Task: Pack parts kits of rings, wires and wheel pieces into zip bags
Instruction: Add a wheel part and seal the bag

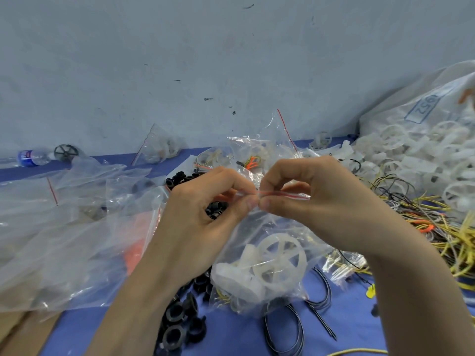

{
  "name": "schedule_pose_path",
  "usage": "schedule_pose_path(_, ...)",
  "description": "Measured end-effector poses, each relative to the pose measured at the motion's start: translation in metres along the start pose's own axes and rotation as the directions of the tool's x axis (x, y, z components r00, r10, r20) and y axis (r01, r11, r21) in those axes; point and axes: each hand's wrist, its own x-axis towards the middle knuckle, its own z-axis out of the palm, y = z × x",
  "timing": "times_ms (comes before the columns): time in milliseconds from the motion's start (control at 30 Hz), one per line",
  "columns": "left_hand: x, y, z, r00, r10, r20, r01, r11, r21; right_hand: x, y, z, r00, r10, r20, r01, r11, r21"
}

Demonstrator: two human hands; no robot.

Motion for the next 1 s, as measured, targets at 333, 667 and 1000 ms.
schedule_pose_path(333, 0.000, 0.008, 0.005, 0.999, 0.044, 0.019, -0.045, 0.997, 0.055, -0.010, -0.003, -0.014, 0.984, 0.111, 0.137, -0.129, 0.983, 0.128)
schedule_pose_path(667, -0.001, 0.008, 0.004, 1.000, 0.007, 0.024, -0.006, 0.999, -0.036, -0.009, -0.008, -0.011, 0.999, 0.004, 0.039, -0.004, 1.000, -0.012)
schedule_pose_path(1000, -0.002, 0.008, 0.003, 0.999, -0.027, 0.031, 0.028, 0.999, -0.029, -0.012, -0.003, -0.021, 0.994, -0.014, 0.111, 0.023, 0.997, -0.079)
